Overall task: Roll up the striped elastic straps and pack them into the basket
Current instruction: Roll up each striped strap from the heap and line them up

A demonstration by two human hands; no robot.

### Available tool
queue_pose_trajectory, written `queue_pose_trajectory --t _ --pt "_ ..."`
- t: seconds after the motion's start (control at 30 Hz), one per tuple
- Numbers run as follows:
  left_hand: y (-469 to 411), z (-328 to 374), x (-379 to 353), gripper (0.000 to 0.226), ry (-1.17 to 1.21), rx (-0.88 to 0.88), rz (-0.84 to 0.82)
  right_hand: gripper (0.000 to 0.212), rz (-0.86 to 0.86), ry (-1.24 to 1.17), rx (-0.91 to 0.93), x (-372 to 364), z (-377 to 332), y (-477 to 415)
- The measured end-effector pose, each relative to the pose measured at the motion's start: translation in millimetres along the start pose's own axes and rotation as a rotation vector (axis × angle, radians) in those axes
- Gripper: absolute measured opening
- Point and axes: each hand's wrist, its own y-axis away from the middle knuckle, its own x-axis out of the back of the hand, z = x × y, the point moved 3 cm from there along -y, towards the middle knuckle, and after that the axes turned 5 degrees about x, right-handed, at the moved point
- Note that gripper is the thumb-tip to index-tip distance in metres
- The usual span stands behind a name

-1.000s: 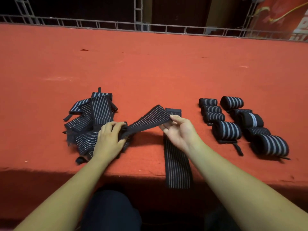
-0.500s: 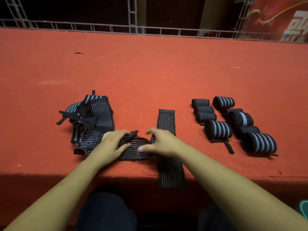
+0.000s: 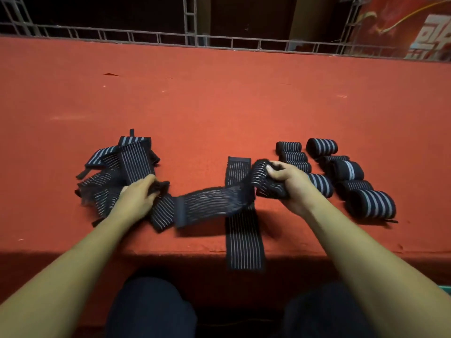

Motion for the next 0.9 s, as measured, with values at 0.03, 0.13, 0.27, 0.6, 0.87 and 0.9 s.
queue_pose_trajectory --t 0.03,0.13,0.27,0.6,0.87,0.9 --pt "2 -1 -6 0.025 0.001 0.008 -0.004 0.020 0.006 -0.034 -0.015 2 -2 2" --pt "10 33 -7 0.056 0.052 -0.109 0.103 0.016 -0.044 -0.089 -0.062 -7 -3 7" --pt "28 111 5 0.085 0.465 -0.271 -0.126 0.018 -0.115 -0.174 -0.070 -28 -10 12" --pt "53 147 -5 0.011 0.930 -0.138 -0.686 0.019 0.017 -0.565 0.005 -29 -48 11" --pt "49 126 10 0.027 1.359 0.179 -0.376 0.016 0.002 0.324 0.096 -10 -27 12" --pt "46 126 16 0.027 1.404 0.209 -0.331 0.016 -0.080 0.552 0.103 -12 -22 13"
